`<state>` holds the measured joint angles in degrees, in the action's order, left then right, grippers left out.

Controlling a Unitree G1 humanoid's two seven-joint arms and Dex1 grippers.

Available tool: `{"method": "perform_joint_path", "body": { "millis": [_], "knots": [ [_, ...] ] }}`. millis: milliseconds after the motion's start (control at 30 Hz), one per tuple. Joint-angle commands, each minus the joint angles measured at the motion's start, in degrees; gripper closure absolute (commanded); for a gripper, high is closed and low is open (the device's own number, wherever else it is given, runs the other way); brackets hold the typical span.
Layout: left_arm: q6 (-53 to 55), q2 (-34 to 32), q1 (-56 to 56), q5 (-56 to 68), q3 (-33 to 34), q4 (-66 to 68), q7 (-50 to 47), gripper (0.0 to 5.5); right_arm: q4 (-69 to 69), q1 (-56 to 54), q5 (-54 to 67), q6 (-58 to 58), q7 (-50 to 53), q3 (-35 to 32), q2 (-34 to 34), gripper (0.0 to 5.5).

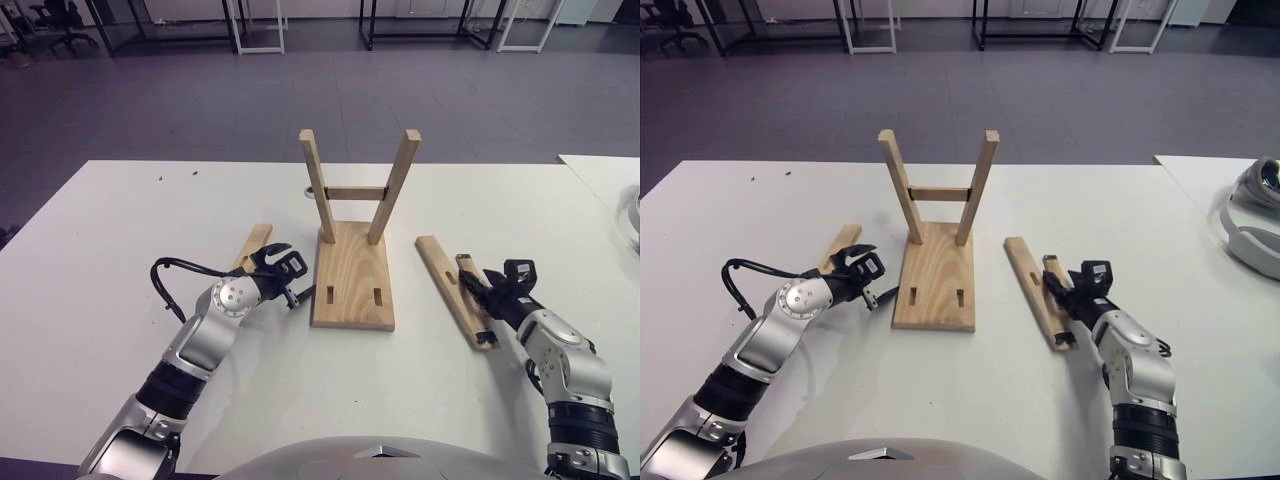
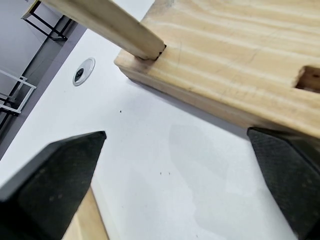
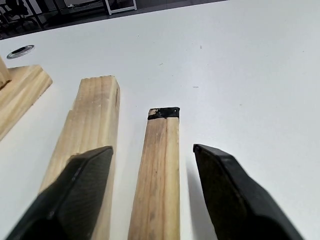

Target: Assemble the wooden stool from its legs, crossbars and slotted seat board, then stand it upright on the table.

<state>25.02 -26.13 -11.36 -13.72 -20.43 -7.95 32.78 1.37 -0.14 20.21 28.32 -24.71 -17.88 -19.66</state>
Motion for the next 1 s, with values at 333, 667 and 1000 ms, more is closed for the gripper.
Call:
{"method": "perform_joint_path", "body": {
  "millis": [333,667,1000],
  "knots": [
    [0.7,0.1,0.3,-0.2,-0.1,-0.6,0.2,0.28,4.2,1.9,-3.3,1.3,-0.7,4.1,-3.3,2.99],
    [14.7,14.5,-5.5,27.4,14.7,-18.2,1.1,0.28,1.6,1.2,-8.6,-9.8,2.6,5.4,-5.4,4.19],
    [32.2,35.4,-23.2,73.8,36.5,-11.5,-19.9,0.90,-36.4,-14.5,2.7,-7.6,-1.9,21.8,0.0,4.19]
  ]
}}
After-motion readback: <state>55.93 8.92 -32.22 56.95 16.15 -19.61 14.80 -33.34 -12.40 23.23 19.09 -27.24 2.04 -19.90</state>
